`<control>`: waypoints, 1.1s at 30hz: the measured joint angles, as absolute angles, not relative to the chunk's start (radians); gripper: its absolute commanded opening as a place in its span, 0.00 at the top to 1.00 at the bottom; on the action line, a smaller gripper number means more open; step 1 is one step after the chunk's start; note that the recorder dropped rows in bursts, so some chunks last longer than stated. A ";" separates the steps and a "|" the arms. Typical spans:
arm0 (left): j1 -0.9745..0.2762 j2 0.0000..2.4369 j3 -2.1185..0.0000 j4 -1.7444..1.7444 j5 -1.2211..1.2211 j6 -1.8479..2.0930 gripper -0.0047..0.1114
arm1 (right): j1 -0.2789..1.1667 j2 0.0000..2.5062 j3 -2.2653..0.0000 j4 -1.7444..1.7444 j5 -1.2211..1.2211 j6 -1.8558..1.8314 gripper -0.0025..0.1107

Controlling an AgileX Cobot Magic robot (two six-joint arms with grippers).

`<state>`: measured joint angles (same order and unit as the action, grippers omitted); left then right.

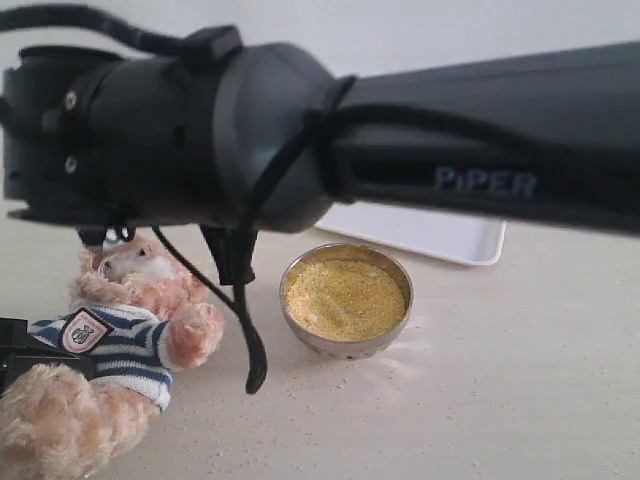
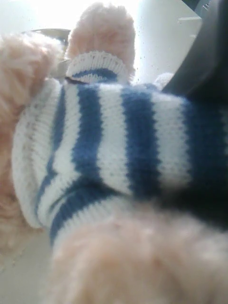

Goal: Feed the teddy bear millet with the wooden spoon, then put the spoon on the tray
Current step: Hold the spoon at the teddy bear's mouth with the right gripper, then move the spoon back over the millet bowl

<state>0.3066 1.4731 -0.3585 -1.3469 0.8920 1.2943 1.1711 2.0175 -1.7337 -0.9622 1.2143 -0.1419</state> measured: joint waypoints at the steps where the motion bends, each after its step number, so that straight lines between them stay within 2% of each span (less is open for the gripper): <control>1: 0.307 1.473 -0.359 -1.347 0.892 1.294 0.92 | 1.157 2.006 -1.734 -0.944 1.214 -0.145 0.98; 9: 0.307 1.473 -0.359 -1.347 0.892 1.294 0.92 | 1.013 1.941 -1.729 -0.837 1.216 -0.167 0.98; 19: 0.307 1.473 -0.359 -1.347 0.892 1.294 0.92 | 0.856 1.788 -1.472 -0.641 1.218 -0.172 0.98; 25: 0.307 1.473 -0.359 -1.347 0.892 1.294 0.92 | 0.869 1.740 -1.318 -0.666 1.225 -0.172 0.98; 33: 0.307 1.473 -0.359 -1.347 0.892 1.294 0.92 | 0.960 1.787 -1.285 -0.796 1.222 -0.180 0.98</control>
<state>0.3066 1.4731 -0.3585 -1.3469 0.8920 1.2943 0.9602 1.7871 -1.2845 -0.7957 1.2222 -0.1802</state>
